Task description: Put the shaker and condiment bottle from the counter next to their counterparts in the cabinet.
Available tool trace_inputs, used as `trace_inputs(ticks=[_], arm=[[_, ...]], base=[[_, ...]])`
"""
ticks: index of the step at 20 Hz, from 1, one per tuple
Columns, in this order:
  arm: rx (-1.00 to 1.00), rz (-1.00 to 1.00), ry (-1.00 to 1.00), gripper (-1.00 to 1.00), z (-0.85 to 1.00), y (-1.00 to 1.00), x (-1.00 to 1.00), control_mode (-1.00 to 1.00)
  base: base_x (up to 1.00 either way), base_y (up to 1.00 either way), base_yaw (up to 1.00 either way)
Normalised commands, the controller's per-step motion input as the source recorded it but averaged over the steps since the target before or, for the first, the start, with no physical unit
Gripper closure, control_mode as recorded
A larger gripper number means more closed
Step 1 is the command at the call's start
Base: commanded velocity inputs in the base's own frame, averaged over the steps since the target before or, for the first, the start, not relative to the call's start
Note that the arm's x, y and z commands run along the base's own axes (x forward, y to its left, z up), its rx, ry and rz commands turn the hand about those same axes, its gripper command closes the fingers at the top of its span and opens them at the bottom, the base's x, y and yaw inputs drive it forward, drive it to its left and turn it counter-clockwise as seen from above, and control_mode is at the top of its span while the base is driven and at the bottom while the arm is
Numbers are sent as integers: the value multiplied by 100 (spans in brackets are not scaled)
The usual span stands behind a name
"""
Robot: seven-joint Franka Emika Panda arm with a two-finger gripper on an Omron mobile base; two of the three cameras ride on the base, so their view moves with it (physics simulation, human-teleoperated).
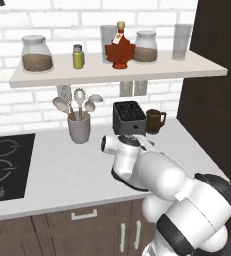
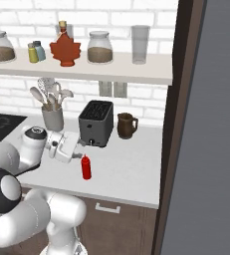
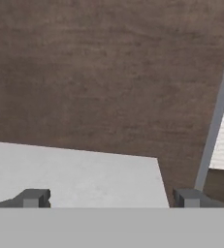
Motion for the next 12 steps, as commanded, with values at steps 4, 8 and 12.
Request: trace_inputs(ticks=[4, 8, 12], arm=[[0, 1, 1, -100, -1, 1, -2, -100], [0, 0, 0, -100, 0, 4, -13, -100], [0, 0, 1, -100, -9, 3, -19, -100]], base=[[0, 0, 0], [0, 0, 0], [0, 0, 0]])
